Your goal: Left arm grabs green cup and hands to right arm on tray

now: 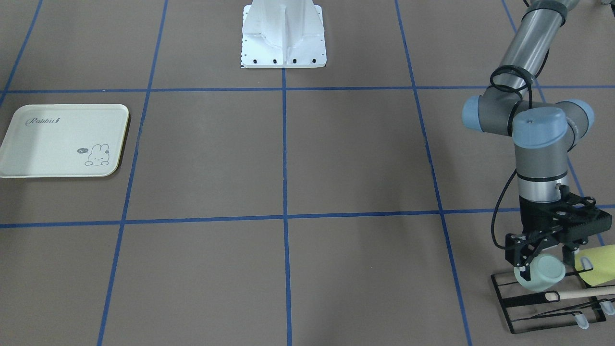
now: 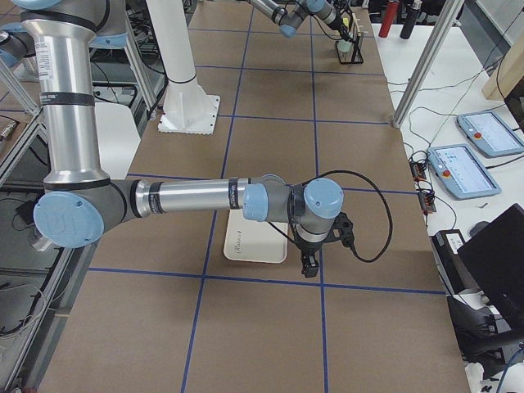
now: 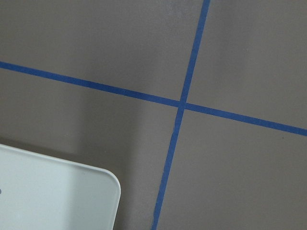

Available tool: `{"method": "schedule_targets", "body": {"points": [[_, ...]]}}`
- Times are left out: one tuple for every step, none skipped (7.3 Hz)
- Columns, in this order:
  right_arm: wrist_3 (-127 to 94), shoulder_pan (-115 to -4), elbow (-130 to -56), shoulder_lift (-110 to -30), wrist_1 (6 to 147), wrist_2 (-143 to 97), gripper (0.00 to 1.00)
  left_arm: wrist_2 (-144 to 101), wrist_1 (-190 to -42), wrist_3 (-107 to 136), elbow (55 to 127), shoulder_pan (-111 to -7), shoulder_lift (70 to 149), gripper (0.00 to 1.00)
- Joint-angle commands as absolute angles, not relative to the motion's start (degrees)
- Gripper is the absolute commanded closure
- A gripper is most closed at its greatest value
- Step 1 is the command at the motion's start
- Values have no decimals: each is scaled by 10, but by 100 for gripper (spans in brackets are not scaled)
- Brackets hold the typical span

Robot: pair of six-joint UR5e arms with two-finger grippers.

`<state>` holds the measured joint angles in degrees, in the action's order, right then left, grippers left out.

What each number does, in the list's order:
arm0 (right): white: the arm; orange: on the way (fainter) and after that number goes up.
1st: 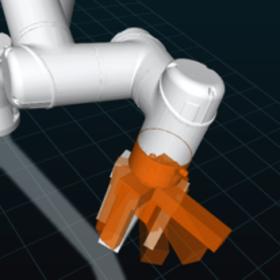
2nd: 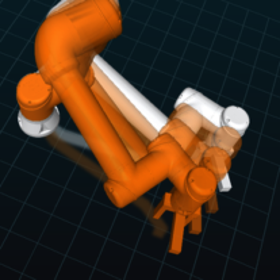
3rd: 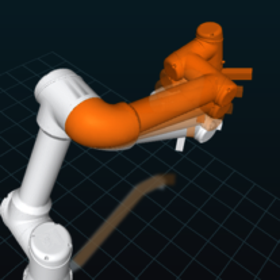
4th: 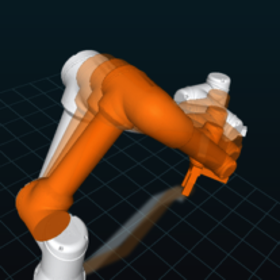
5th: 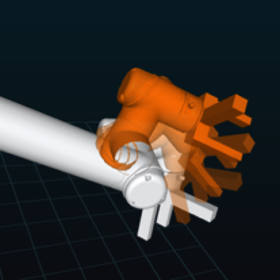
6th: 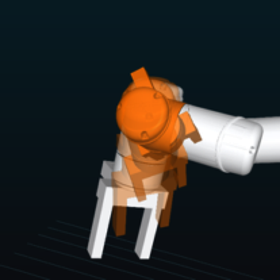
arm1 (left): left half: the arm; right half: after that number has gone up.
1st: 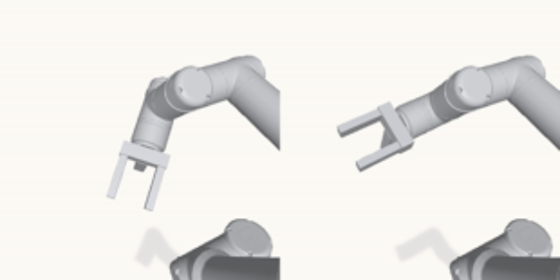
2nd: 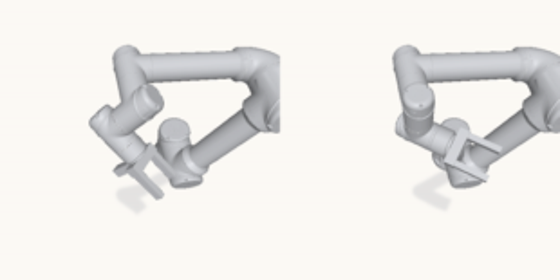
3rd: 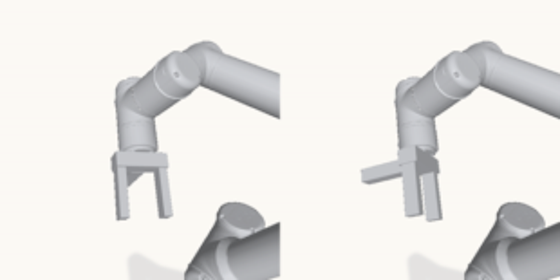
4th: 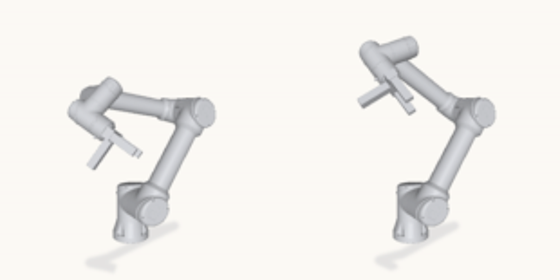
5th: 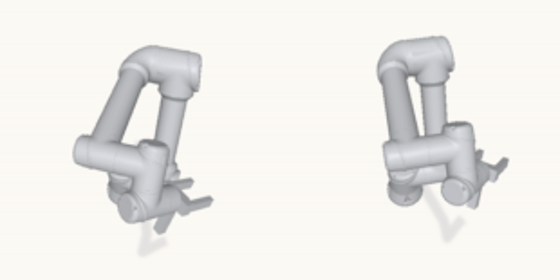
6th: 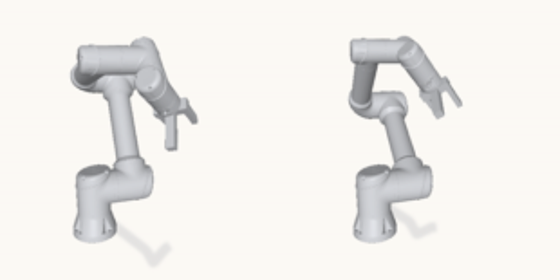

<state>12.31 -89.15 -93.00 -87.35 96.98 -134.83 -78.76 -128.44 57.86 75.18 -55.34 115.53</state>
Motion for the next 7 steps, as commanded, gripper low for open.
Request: {"method": "schedule_targets", "body": {"points": [[123,-892,-929,-875,969,-1348,1,-786,-1284,562,751,-553,1152,0],[123,-892,-930,-875,970,-1348,1,-786,-1284,556,751,-553,1152,0],[123,-892,-930,-875,969,-1348,1,-786,-1284,557,747,-553,1152,0],[123,-892,-929,-875,969,-1348,1,-783,-1286,557,737,-553,1153,0],[123,-891,-930,-875,969,-1348,1,-781,-1286,557,731,-552,1156,0],[123,-892,-929,-875,970,-1348,1,-781,-1287,558,730,-552,1156,0],[123,-892,-930,-875,970,-1348,1,-781,-1286,558,730,-552,1157,0]]}}
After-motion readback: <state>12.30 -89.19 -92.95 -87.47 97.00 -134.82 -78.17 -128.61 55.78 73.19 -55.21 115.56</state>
